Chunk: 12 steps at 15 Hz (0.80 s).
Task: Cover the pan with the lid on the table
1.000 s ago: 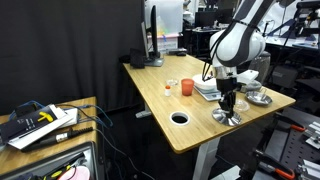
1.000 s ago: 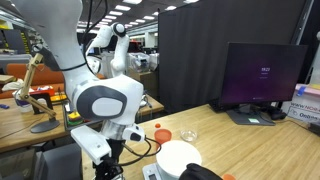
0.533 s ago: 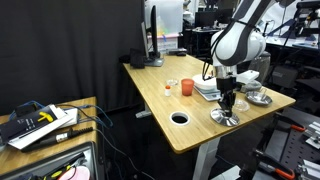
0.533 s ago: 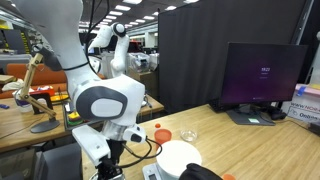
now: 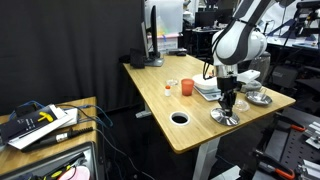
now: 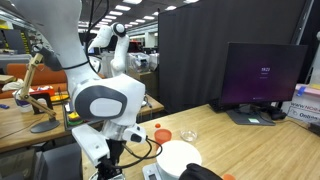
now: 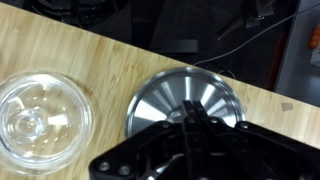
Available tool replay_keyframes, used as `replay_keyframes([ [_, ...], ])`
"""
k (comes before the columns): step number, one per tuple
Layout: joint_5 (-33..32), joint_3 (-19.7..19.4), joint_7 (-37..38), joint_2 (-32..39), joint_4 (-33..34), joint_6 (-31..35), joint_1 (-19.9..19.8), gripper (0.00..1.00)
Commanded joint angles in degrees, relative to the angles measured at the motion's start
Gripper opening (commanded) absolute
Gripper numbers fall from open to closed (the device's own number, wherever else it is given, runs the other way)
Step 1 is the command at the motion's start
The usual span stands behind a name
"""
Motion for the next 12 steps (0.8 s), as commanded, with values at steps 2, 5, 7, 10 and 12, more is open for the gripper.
replay_keyframes([
  [2, 0.14, 0.82, -2.1, -5.46, -3.4, 0.43, -1.03, 0.01],
  [5, -0.91, 0.41, -1.73, -8.67, -4.54, -1.13, -0.18, 0.01],
  [7, -2.19, -0.14, -0.35, -10.55, -4.91, -3.09, 0.37, 0.01],
  [10, -4.52, -0.86, 1.79, -12.31, -4.43, -7.33, 0.69, 0.01],
  [12, -6.87, -1.39, 3.71, -13.48, -4.08, -9.52, 0.75, 0.01],
])
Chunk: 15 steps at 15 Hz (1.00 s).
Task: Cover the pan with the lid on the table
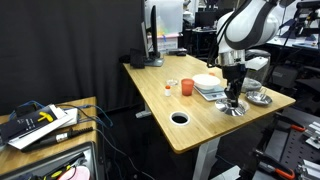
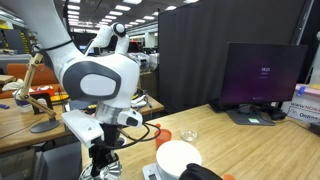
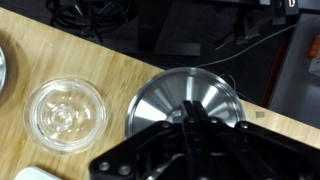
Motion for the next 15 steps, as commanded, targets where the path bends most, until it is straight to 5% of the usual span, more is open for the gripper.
replay_keyframes([
  [1, -4.32, -1.57, 4.06, -2.85, 0.0, -3.94, 0.34, 0.01],
  [15, -3.51, -11.46, 6.79, -3.89, 1.0, -5.05, -6.62, 0.03],
])
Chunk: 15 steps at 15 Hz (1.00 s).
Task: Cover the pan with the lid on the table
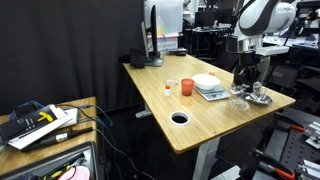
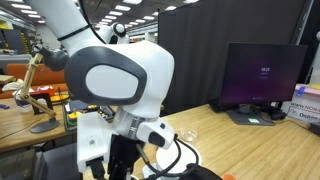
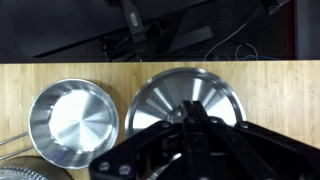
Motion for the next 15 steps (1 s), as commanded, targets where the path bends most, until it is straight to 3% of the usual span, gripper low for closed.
replay_keyframes([
  [1, 0.0, 0.16, 0.26, -0.03, 0.06, -0.09, -0.52, 0.03],
  [8, -0.22, 0.01, 1.28, -0.03, 0.1, 0.04, -0.62, 0.01],
  [15, 3.25, -3.47, 0.06, 0.98, 1.03, -0.14, -4.27, 0.01],
])
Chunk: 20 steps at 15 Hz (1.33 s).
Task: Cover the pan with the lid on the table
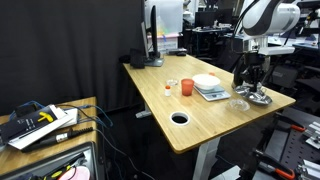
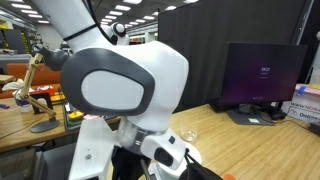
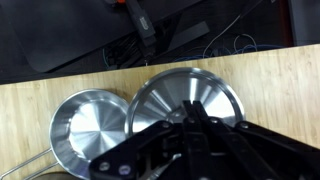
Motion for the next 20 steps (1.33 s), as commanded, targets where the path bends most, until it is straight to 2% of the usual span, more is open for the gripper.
replay_keyframes([
  [1, 2.11, -1.56, -0.63, 0.66, 1.1, -0.41, -2.57, 0.01],
  [5, 3.24, -3.59, -0.12, 2.24, 1.5, -0.16, -4.7, 0.01],
  [11, 5.32, -4.67, 0.81, 7.47, 3.35, 2.6, -6.55, 0.01],
  [20, 5.73, -5.1, 4.13, 8.62, 3.93, 2.89, -6.93, 0.01],
])
